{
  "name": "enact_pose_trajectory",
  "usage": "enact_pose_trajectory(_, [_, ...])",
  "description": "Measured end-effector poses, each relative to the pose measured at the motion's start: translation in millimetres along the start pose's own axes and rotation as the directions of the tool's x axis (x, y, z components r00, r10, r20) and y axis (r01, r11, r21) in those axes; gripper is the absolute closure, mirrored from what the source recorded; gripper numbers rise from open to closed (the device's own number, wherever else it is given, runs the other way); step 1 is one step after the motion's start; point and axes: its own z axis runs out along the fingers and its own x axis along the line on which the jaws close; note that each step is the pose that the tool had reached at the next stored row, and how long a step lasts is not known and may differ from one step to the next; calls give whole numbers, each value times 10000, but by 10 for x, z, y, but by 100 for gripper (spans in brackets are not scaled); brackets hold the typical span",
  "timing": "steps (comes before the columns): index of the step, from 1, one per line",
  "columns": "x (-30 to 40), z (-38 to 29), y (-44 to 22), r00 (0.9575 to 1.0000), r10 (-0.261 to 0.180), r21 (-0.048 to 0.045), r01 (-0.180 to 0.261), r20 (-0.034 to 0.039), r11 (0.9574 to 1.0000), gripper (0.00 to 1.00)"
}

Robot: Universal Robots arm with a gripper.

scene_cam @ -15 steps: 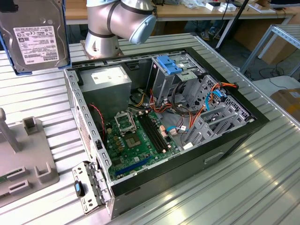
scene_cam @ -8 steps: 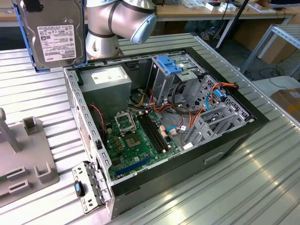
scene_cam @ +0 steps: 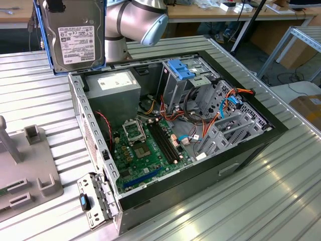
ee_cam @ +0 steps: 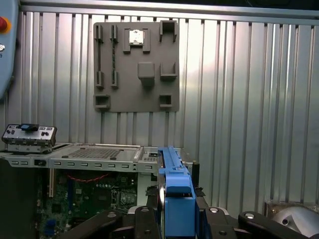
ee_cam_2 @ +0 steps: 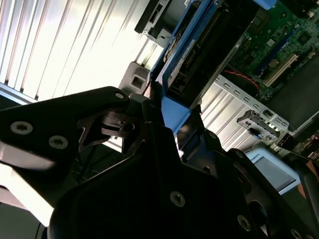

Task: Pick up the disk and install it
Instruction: 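Pick up the disk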

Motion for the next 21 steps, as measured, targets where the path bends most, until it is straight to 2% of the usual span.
enact_pose_trajectory(6, [0, 0, -6, 10000, -1, 0, 1, 0, 10000, 63])
enact_pose_trajectory(9, [2, 1, -55, 10000, 0, 0, 0, 0, 10000, 63])
enact_pose_trajectory(11, [4, 2, -133, 10000, 0, 1, 0, 1, 10000, 63])
enact_pose_trajectory(12, [7, 2, -209, 10000, 0, 0, 0, 0, 10000, 63])
enact_pose_trajectory(14, [9, 3, -270, 10000, -1, 0, 1, 1, 10000, 63])
enact_pose_trajectory(16, [13, 4, -372, 10000, 0, 0, 0, 0, 10000, 63])
enact_pose_trajectory(21, [17, 5, -513, 10000, 0, 0, 0, 0, 10000, 63])
